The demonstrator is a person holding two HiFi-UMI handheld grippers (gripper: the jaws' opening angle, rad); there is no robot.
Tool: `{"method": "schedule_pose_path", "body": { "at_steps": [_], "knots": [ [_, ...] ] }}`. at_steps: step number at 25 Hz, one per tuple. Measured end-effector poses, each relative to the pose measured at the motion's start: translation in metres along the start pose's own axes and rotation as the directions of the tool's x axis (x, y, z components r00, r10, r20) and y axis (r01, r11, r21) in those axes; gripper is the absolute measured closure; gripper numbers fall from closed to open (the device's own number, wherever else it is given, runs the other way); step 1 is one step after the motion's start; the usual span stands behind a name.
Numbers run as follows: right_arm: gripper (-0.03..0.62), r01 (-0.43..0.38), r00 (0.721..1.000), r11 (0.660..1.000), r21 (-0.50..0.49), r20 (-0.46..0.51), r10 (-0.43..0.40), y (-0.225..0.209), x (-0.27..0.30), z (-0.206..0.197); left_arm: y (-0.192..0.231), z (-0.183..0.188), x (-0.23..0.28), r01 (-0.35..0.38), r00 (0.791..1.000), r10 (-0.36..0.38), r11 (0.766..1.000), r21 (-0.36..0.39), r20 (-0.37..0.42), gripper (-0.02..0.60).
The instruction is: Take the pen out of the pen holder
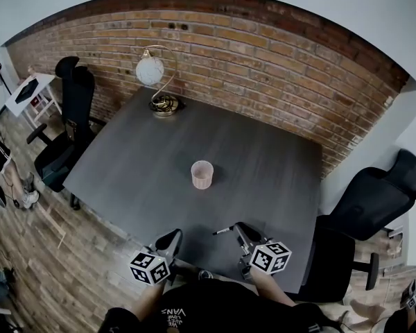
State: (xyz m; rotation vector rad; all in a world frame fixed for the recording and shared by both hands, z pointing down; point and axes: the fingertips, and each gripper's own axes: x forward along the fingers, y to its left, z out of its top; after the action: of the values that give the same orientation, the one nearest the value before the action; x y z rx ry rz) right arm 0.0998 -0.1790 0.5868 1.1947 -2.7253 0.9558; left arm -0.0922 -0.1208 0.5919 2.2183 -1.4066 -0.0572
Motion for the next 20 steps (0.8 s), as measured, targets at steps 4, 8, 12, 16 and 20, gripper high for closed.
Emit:
{"method": "schedule_pose_path", "body": {
  "at_steps": [4, 8, 12, 16, 20],
  "knots": [
    [0.549, 0.009, 1.0, 1.0, -0.002, -0.007, -0.009, -0.002, -0.004, -0.004, -0.003, -0.004, -0.001, -0.003, 1.0, 0.003, 1.0, -0.004, -0.002, 0.529],
    [0.549, 0.008, 1.0, 1.0, -0.002, -0.019, -0.008, -0.002, -0.005, -0.01, -0.004, -0.007, -0.002, -0.007, 1.0, 0.007, 1.0, -0.007, -0.003, 0.529],
    [0.549, 0.005, 1.0, 1.0, -0.004, -0.03, -0.005, -0.003, -0.005, -0.013, -0.005, -0.01, -0.004, -0.015, 1.0, 0.015, 1.0, -0.01, 0.0, 0.529],
    [0.549, -0.002, 0.999, 1.0, -0.01, -0.034, 0.001, -0.001, -0.002, -0.013, -0.002, -0.011, -0.007, -0.024, 1.0, 0.024, 1.0, -0.012, 0.001, 0.529],
    [0.549, -0.009, 0.999, 1.0, -0.013, -0.038, 0.009, 0.0, 0.001, -0.015, 0.0, -0.011, -0.009, -0.031, 1.0, 0.031, 0.999, -0.009, 0.001, 0.529]
  ]
}}
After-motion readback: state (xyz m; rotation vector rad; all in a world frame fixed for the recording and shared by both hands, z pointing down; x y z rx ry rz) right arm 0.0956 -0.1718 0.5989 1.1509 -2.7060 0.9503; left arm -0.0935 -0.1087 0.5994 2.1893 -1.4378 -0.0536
